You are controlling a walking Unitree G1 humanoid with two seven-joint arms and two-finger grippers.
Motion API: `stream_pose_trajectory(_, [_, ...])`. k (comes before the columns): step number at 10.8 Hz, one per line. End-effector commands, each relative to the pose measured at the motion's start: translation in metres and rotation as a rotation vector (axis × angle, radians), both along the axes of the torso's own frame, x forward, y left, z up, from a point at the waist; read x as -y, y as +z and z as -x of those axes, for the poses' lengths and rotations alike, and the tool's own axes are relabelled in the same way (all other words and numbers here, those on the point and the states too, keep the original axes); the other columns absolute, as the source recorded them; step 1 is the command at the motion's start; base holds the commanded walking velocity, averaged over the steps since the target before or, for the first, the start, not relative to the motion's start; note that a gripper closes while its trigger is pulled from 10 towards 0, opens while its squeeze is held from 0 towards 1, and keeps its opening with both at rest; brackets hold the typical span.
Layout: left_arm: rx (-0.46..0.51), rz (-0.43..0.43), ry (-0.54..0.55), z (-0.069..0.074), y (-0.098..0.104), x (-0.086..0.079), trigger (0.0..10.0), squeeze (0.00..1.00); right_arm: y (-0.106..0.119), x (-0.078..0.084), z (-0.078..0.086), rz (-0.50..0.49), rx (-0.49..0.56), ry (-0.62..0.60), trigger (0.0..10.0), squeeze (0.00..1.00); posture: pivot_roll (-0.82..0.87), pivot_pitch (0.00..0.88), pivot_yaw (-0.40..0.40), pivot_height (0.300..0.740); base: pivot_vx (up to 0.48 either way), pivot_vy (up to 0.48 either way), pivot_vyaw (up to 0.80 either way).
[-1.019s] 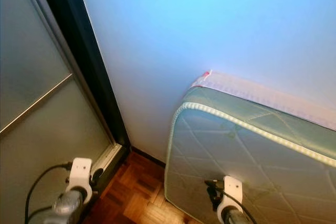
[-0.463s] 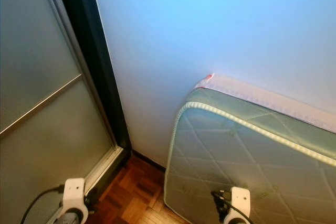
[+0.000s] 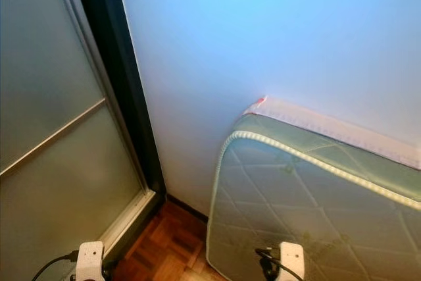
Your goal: Clean up the room
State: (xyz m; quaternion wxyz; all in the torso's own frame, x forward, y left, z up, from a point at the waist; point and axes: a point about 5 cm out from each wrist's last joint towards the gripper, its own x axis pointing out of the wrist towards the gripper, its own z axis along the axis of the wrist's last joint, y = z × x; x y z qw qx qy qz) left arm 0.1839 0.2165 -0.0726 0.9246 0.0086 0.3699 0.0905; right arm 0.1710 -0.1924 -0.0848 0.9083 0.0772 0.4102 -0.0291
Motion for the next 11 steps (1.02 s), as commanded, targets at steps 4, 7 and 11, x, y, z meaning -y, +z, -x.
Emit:
stream_pose_trajectory(4, [-0.048,0.024,-0.030,0.003,-0.005,0.008,10.0,0.00,-0.004,-0.003,0.006,0.000,-0.043,-0.007,10.0,0.00,0.21,0.000,-0.045,0.740,0.000,0.000,0.00])
stream_pose_trajectory(7, [-0.040,0.037,-0.015,0.002,-0.005,0.012,10.0,0.00,0.000,-0.010,-0.006,-0.021,-0.010,0.008,10.0,0.00,0.21,0.000,-0.055,0.740,-0.167,0.000,0.00])
stream_pose_trajectory(11, [-0.068,0.043,-0.024,0.007,-0.008,0.012,10.0,0.00,0.001,-0.011,-0.008,-0.023,-0.017,0.009,10.0,0.00,0.21,0.000,-0.059,0.740,-0.272,0.000,0.00])
